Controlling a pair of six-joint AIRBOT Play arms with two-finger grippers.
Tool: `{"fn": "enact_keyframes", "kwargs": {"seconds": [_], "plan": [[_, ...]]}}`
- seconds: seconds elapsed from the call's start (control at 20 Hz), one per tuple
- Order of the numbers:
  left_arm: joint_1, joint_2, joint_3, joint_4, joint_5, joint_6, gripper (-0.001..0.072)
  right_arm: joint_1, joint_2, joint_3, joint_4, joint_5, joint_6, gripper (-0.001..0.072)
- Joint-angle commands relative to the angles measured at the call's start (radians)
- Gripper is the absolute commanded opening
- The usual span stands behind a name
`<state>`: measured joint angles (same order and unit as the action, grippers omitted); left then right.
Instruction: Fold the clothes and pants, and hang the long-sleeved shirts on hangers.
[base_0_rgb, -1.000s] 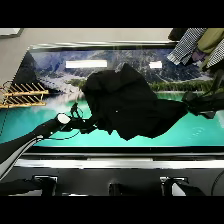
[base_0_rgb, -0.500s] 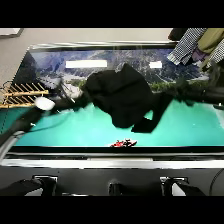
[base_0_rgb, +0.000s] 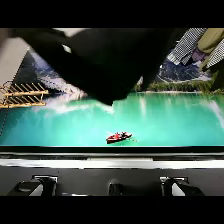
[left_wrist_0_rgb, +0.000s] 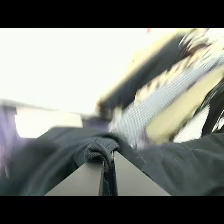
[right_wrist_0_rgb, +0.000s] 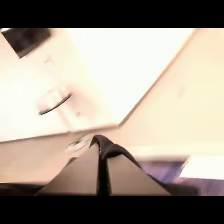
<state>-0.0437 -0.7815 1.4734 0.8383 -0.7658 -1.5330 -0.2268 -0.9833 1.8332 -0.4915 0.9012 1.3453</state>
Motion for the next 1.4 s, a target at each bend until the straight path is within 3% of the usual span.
{"fn": "enact_keyframes", "kwargs": {"seconds": [0.0, 0.1, 0.25, 0.45, 0.7, 0.9, 1.1, 1.35], "plan": [[0.032, 0.175, 0.036, 0.028, -0.012, 0.023, 0.0022, 0.0, 0.11, 0.187, -0.223, 0.035, 0.033, 0.0032], [0.032, 0.242, 0.036, 0.033, 0.018, 0.003, 0.0022, 0.0, 0.2, 0.187, -0.323, 0.027, 0.041, 0.0032], [0.032, 0.292, 0.036, 0.127, 0.093, -0.102, 0.0022, 0.0, 0.269, 0.187, -0.47, -0.008, 0.124, 0.0032], [0.032, 0.234, 0.027, 0.187, 0.167, -0.129, 0.0022, 0.0, 0.204, 0.187, -0.472, -0.064, 0.17, 0.0033], [0.029, -0.08, 0.028, 0.185, 0.164, -0.09, 0.0022, 0.001, -0.068, 0.187, -0.369, 0.09, 0.307, 0.0033], [0.016, -0.427, 0.029, 0.174, 0.236, -0.06, 0.0022, 0.011, -0.375, 0.187, -0.352, 0.223, 0.33, 0.0033], [-0.049, -0.715, 0.069, 0.171, 0.438, -0.061, 0.0023, 0.098, -0.66, 0.186, -0.42, 0.078, 0.314, 0.0034], [-0.083, -0.947, 0.164, 0.159, 0.358, -0.075, 0.0023, 0.208, -0.888, 0.186, -0.539, -0.105, 0.312, 0.0034]]}}
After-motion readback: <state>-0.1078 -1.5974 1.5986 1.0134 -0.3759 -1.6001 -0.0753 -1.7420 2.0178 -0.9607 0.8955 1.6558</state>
